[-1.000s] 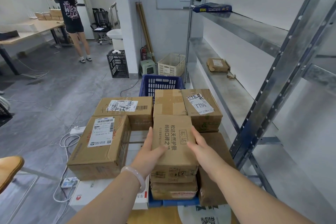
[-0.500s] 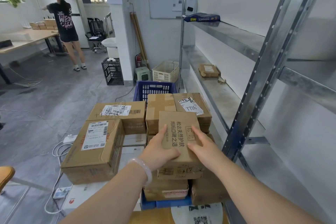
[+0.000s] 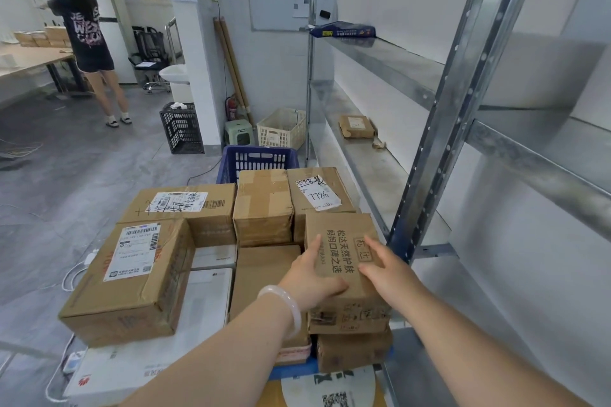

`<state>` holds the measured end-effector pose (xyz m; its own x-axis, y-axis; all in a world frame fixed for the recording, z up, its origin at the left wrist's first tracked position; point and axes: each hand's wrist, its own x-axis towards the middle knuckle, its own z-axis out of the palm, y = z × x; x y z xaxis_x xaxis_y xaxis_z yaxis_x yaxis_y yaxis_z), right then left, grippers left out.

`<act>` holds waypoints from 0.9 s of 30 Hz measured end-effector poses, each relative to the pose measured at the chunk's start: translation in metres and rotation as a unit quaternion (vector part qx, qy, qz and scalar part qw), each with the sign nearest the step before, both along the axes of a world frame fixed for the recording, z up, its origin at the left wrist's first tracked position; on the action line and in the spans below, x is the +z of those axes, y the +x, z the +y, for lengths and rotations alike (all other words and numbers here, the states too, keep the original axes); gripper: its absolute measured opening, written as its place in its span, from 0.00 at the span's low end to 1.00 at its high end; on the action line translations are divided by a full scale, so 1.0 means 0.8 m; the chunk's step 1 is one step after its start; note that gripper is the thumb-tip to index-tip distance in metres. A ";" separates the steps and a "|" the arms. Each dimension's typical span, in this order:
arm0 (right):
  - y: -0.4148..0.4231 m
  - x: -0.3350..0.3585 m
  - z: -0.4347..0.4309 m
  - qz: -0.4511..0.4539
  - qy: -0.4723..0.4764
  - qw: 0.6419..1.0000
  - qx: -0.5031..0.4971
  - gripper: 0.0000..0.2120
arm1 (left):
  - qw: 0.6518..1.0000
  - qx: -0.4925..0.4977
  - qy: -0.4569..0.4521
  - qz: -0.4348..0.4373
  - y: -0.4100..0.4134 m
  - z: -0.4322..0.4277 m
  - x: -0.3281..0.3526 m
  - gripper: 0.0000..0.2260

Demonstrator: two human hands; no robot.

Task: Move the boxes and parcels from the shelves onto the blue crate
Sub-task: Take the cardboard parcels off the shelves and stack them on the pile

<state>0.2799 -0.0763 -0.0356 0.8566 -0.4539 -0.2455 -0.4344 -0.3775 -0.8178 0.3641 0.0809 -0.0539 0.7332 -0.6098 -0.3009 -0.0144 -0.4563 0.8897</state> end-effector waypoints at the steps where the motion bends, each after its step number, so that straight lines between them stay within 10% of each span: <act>1: 0.001 -0.003 -0.003 0.005 0.000 1.000 0.001 0.29 | 1.000 0.000 0.001 0.003 0.000 -0.002 -0.003 0.55; 27: 0.027 -0.031 -0.012 -0.008 -0.001 1.000 0.028 0.29 | 0.999 0.041 0.021 -0.023 0.011 -0.001 -0.027 0.53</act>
